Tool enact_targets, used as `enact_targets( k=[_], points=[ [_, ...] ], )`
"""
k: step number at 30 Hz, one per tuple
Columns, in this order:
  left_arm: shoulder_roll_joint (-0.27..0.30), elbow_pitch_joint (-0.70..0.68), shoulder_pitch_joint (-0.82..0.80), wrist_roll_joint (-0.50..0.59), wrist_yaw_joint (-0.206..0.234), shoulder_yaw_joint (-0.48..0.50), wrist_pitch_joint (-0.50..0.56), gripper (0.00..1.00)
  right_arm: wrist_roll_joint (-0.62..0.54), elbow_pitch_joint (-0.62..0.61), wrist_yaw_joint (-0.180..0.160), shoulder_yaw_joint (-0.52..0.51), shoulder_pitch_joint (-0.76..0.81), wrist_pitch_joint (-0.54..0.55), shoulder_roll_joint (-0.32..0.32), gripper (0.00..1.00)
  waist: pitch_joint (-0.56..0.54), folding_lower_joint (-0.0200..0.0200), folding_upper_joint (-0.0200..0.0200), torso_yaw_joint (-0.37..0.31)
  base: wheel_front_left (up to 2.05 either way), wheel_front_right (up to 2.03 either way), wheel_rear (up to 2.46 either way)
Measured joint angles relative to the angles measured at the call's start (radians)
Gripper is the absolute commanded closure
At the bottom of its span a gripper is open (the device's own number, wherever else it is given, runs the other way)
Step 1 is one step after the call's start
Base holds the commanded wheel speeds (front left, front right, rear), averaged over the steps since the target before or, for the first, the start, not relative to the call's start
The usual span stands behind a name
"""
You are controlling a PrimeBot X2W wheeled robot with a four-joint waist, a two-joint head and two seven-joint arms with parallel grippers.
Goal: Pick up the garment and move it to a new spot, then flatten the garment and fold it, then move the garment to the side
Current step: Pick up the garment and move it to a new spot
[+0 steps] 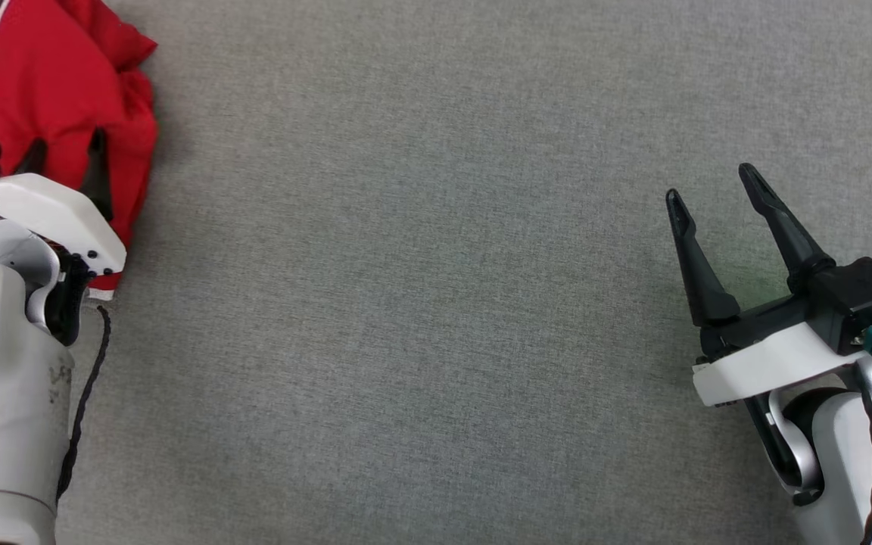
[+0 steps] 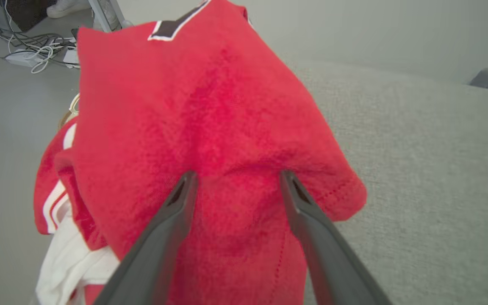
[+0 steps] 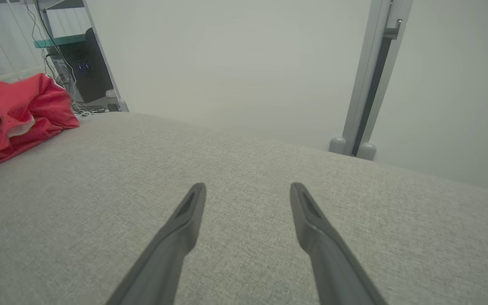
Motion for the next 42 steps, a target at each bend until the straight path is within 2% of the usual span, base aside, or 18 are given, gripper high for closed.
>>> enact_targets(
  k=[5,6,7,11,13,16,22,28,34,36,42],
  points=[
    [0.031,0.148,-0.072,-0.016,-0.003,-0.01,0.067,0.0,0.0,0.01,0.0,-0.001,-0.011,-0.006,-0.001,0.0,0.038,0.0,0.0,-0.026,0.0,0.0,0.0],
    [0.036,0.163,-0.083,-0.016,-0.003,-0.014,0.069,0.07,0.0,0.012,0.0,-0.002,-0.013,-0.007,-0.001,0.0,0.042,0.0,0.0,-0.028,0.0,0.0,0.0],
    [0.041,0.173,-0.092,-0.017,-0.003,-0.017,0.065,1.0,0.0,0.014,0.0,-0.002,-0.015,-0.009,-0.001,0.0,0.045,0.0,-0.0001,-0.03,0.0,0.0,0.0],
    [0.056,0.185,-0.109,-0.019,-0.003,-0.029,0.006,1.0,0.0,0.02,0.0,-0.002,-0.026,-0.013,-0.001,0.0,0.051,0.0,0.0,-0.032,0.0,0.0,0.0],
    [0.057,0.171,-0.122,-0.034,-0.003,-0.028,-0.098,1.0,0.0,0.026,0.0,-0.005,-0.03,-0.017,0.002,0.0,0.044,0.0,0.0,-0.031,0.0,0.0,0.0],
    [0.051,0.149,-0.124,-0.056,-0.003,-0.042,-0.175,1.0,0.006,0.033,0.0,-0.014,-0.028,-0.026,0.005,0.0,0.027,0.0,0.0,-0.026,0.0,0.0,0.0],
    [0.066,0.051,-0.109,-0.067,-0.003,-0.036,-0.232,1.0,0.023,0.055,0.0,-0.021,-0.003,-0.049,0.027,0.0,-0.036,0.0,0.0,-0.017,0.0,0.0,0.0],
    [0.047,-0.205,0.014,-0.041,0.019,0.007,-0.236,1.0,0.036,0.082,0.0,-0.028,0.033,-0.069,0.046,0.0,-0.125,0.0,0.0,-0.014,0.0,0.0,0.0],
    [0.01,-0.471,0.234,-0.006,0.051,-0.001,-0.235,1.0,0.045,0.109,0.0,-0.025,0.084,-0.084,0.068,0.0,-0.225,0.0,0.0,-0.027,0.0,0.0,0.0],
    [0.004,-0.521,0.276,-0.001,0.06,-0.007,-0.234,1.0,0.047,0.112,0.0,-0.026,0.095,-0.085,0.071,0.0,-0.241,0.0,0.0,-0.032,0.0,0.0,0.0],
    [-0.017,-0.832,0.525,0.014,0.108,-0.041,-0.135,1.0,0.054,0.109,0.0,-0.047,0.154,-0.089,0.09,0.0,-0.322,0.0,0.0,-0.073,0.0,0.0,0.0]
  ],
)
